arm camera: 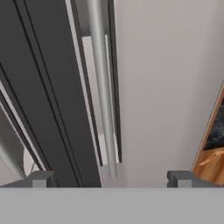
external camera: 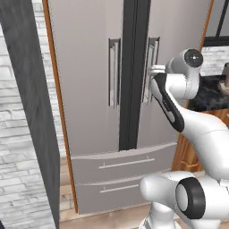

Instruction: Move the hot dog bun to the plate on the dining table and place the condiment next to that plate. Then navigate to the fridge and take the sausage and place it on the plate as well.

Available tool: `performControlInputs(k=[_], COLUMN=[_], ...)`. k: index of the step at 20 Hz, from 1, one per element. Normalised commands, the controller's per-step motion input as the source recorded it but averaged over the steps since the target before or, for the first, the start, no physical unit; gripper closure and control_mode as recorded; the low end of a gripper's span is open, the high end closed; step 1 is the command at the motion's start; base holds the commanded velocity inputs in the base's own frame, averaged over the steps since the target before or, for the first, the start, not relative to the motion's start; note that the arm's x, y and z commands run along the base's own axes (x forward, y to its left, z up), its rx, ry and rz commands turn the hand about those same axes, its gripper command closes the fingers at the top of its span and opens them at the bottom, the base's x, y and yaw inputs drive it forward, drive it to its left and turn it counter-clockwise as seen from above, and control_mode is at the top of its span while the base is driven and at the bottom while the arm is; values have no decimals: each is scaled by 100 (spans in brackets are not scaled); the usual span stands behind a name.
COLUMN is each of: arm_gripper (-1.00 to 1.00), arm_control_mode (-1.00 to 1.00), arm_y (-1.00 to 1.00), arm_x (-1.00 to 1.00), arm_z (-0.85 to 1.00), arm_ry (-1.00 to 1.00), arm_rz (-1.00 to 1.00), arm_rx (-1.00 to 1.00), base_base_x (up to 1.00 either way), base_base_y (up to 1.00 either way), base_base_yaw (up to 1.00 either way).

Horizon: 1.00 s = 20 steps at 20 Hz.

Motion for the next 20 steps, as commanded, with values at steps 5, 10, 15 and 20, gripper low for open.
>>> performControlInputs(k=[5, 10, 15, 20], arm_gripper=[-100, -100, -100, -100], arm_control_mode=[-100, -100, -100, -100], arm_y=[0, 0, -6, -16], arm_x=[54, 52, 45, 38], arm_z=[-4, -6, -6, -9], arm_ry=[-2, 0, 0, -3], arm_rz=[0, 0, 0, 0], arm_rx=[0, 0, 0, 0], base_base_x=[0, 0, 0, 0], base_base_y=[0, 0, 0, 0], base_base_yaw=[0, 0, 0, 0])
